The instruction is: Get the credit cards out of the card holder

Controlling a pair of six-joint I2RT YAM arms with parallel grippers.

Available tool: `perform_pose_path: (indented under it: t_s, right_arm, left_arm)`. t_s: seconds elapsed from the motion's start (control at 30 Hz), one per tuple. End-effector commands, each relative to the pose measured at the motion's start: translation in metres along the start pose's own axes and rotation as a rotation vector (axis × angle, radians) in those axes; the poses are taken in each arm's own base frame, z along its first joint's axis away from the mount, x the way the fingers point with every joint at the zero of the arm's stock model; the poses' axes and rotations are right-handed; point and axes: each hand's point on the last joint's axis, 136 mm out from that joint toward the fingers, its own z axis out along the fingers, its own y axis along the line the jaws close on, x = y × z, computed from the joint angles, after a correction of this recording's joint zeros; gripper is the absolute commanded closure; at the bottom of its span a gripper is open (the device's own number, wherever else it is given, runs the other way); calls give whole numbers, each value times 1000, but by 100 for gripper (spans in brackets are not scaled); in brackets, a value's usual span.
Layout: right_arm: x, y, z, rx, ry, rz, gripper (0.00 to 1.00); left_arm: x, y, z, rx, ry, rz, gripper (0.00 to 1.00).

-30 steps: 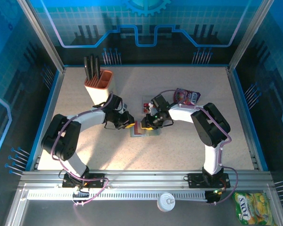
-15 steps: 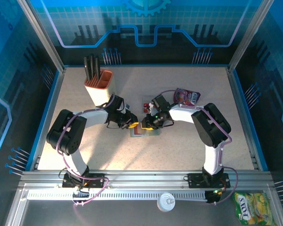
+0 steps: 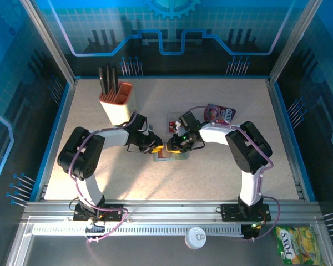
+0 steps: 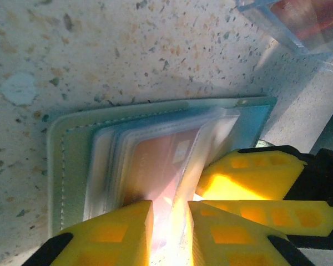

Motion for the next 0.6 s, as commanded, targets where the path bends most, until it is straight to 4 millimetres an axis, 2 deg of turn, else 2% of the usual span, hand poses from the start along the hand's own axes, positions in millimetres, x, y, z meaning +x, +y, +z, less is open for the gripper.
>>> perform_pose_path:
  t_s: [0.0,0.37,0.57]
  right_arm:
    - [7,-6,-4,6,14,20,70]
    - [5,0,-7,-15,2,19,70]
    - [-1,12,-25,-28,-52,-8,69]
  left_arm:
    - [3,4,6,-5,16,-18,78]
    - [3,-10,9,46,23,-15,86]
    - [3,-19,4,58,17,-4,84]
